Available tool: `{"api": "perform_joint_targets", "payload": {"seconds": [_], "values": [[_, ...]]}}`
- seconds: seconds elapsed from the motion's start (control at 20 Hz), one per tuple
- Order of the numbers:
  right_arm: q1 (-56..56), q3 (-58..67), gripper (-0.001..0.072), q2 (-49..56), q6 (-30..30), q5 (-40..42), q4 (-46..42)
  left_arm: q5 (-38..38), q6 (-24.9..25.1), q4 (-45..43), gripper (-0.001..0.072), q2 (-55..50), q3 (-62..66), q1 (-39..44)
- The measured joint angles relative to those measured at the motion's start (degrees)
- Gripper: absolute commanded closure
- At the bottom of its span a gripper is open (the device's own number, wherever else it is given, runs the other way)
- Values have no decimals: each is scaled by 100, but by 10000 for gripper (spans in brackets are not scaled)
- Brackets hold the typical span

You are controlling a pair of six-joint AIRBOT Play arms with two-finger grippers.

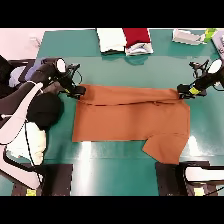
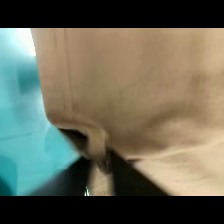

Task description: Fold the shirts.

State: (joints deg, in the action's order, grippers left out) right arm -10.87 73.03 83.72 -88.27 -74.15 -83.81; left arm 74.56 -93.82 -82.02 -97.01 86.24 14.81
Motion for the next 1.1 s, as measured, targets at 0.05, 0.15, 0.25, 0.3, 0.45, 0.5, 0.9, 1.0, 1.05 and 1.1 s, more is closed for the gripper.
{"api": "perform_joint_targets", "payload": {"seconds": [0.05, 0.15, 0.25, 0.3, 0.45, 0.5, 0.9, 1.0, 1.05, 1.1], "values": [[2, -44, 440, -9, 2, 11, 0, -4, -28, -9, 209, 33, -44, 11], [-4, -63, 319, -15, 2, 22, 4, -39, -44, -68, 209, 160, -87, 24], [-44, 7, 298, -72, 7, -61, 15, -35, -57, -208, 208, 444, -136, 39], [-79, 24, 233, -153, 7, -122, 17, -13, -61, -286, 208, 632, -203, 46], [-247, -157, 139, -671, 11, -223, 17, 107, -101, -474, 207, 1451, -898, 42], [-308, -278, 140, -874, 11, -251, 17, 111, -140, -483, 207, 1740, -1266, 42], [-514, -1270, 140, -2033, 13, -210, 251, -461, -402, 402, 207, 3355, -4277, 330], [-525, -1349, 140, -2105, 15, -203, 378, -688, -514, 540, 207, 3453, -4649, 586], [-525, -1373, 140, -2129, 17, -195, 450, -769, -564, 599, 207, 3484, -4798, 702], [-525, -1388, 140, -2144, 20, -195, 494, -833, -605, 671, 208, 3506, -4916, 782]]}}
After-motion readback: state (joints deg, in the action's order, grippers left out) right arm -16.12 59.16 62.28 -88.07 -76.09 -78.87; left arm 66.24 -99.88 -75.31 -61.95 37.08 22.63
